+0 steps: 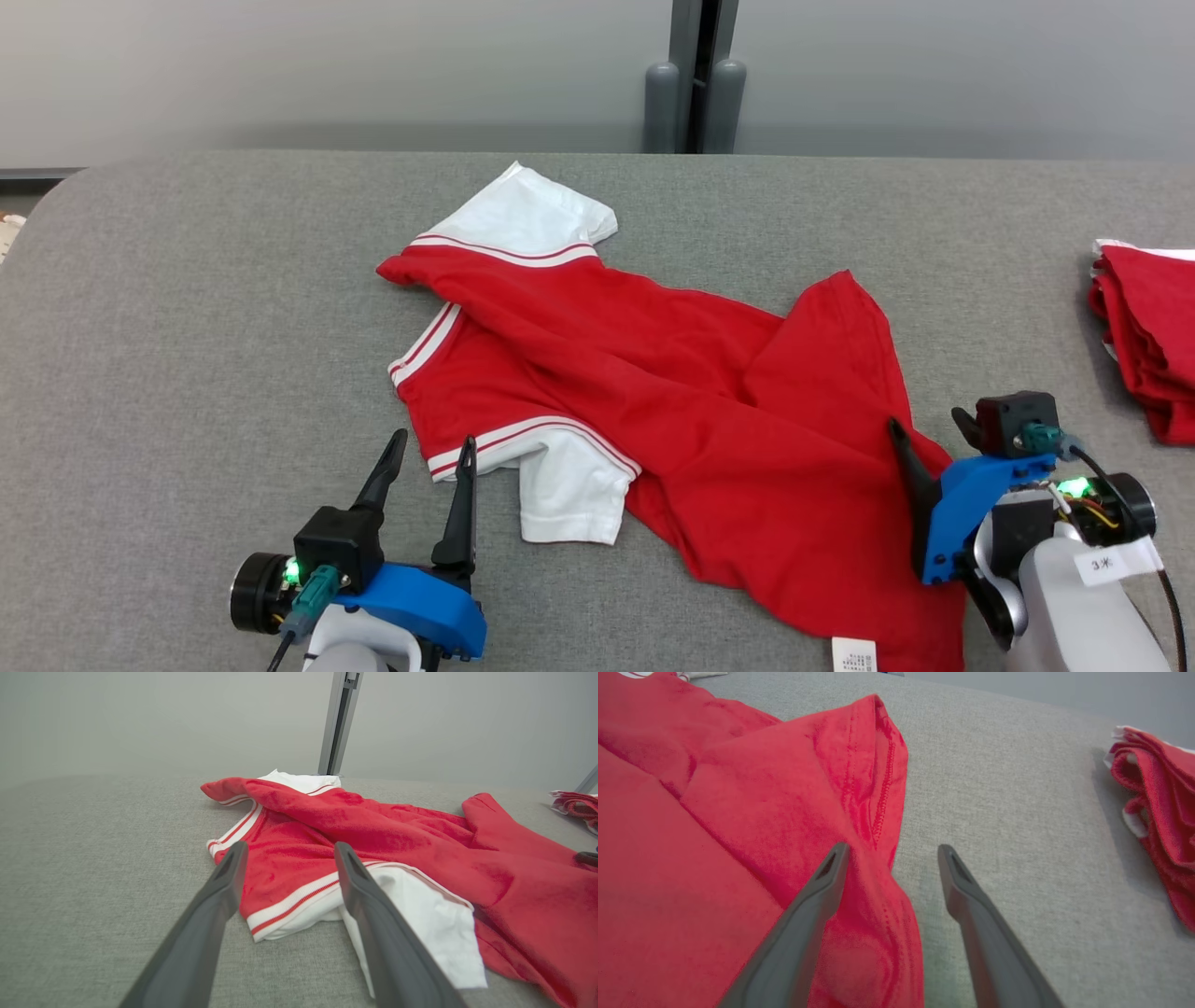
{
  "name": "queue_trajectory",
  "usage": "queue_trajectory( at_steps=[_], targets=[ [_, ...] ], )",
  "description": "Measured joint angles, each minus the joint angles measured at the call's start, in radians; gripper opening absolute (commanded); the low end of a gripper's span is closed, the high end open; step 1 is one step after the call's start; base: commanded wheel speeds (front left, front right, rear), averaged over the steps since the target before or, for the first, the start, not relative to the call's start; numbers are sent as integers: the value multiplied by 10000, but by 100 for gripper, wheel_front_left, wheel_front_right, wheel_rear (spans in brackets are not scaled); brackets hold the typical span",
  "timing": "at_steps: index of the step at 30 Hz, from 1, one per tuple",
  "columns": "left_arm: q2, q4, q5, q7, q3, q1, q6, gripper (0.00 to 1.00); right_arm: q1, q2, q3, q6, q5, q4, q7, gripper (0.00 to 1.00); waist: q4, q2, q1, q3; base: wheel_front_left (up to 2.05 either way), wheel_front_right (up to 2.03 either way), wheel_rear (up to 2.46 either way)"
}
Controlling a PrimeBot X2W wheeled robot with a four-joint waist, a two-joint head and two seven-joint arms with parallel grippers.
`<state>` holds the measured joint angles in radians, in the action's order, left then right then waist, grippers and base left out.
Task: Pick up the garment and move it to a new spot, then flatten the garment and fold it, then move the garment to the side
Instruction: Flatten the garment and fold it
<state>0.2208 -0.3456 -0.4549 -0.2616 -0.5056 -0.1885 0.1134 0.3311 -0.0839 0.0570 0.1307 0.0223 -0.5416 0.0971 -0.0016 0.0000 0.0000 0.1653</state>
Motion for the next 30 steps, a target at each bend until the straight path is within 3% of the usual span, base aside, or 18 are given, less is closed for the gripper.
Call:
queue_trajectory(
  at_steps=[10,11,12,13,14,22,30],
  targets=[
    [-125,-29,171,-2,236,-105,-125,100,1386,-754,-784,0,-884,-1697,1751,100,438,0,0,257,0,0,0],
    [-142,-29,196,-2,267,-125,-142,100,1485,-830,-924,0,-1066,-1797,1868,79,484,0,0,282,0,0,0],
    [-159,-31,236,0,307,-137,-148,100,1583,-913,-1070,0,-1208,-1850,1942,41,525,0,0,309,0,0,0],
    [-173,-29,255,-2,351,-143,-171,100,1666,-1003,-1208,0,-1325,-1881,1975,26,561,0,0,339,0,0,0],
    [-188,-31,268,0,378,-143,-173,100,1741,-1074,-1333,0,-1430,-1902,1996,3,591,0,0,366,0,0,0],
    [-324,-12,441,-2,579,-143,-263,100,2256,-1697,-1519,8,-1916,-1933,1860,0,707,0,0,542,0,0,0],
    [-460,81,690,-2,717,-298,-430,100,3712,-3099,-796,6,-1338,-1931,1636,0,935,0,0,881,0,0,0]
  ],
)
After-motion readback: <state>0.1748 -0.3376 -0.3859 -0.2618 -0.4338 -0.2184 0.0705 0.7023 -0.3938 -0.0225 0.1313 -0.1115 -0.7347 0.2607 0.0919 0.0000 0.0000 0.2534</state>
